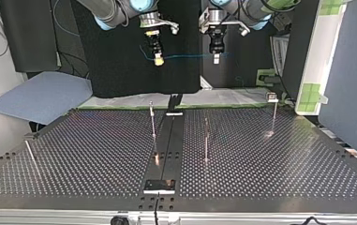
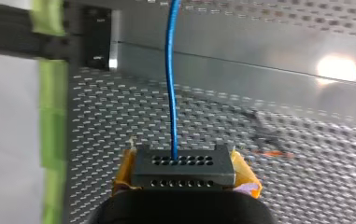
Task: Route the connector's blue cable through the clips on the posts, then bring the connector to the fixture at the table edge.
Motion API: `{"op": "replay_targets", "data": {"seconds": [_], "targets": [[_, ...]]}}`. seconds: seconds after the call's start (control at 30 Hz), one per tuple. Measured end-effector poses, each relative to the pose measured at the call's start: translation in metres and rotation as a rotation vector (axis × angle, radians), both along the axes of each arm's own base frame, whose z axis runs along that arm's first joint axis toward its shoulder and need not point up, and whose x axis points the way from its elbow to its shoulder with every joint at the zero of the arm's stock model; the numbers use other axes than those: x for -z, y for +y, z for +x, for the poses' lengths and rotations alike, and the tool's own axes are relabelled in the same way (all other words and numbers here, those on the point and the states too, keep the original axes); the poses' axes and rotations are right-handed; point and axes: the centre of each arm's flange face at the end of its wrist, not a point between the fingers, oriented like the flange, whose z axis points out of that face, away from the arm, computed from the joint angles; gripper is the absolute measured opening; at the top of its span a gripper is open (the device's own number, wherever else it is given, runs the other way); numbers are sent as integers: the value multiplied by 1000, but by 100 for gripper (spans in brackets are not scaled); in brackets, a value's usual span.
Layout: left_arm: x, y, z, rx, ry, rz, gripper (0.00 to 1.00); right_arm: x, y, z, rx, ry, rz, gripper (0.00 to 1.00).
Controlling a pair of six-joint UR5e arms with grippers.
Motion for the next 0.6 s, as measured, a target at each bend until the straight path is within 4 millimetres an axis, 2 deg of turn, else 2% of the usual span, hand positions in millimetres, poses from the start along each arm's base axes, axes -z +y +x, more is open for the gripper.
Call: {"op": "replay_targets", "data": {"seconds": [0.2,0.6], "targets": [[2,0,-1,1,8,6,0,14,4,-4,0,29,27,0],[3,1,-1,-4,9,8,0,15,4,-4,0,32,30,0]]}}
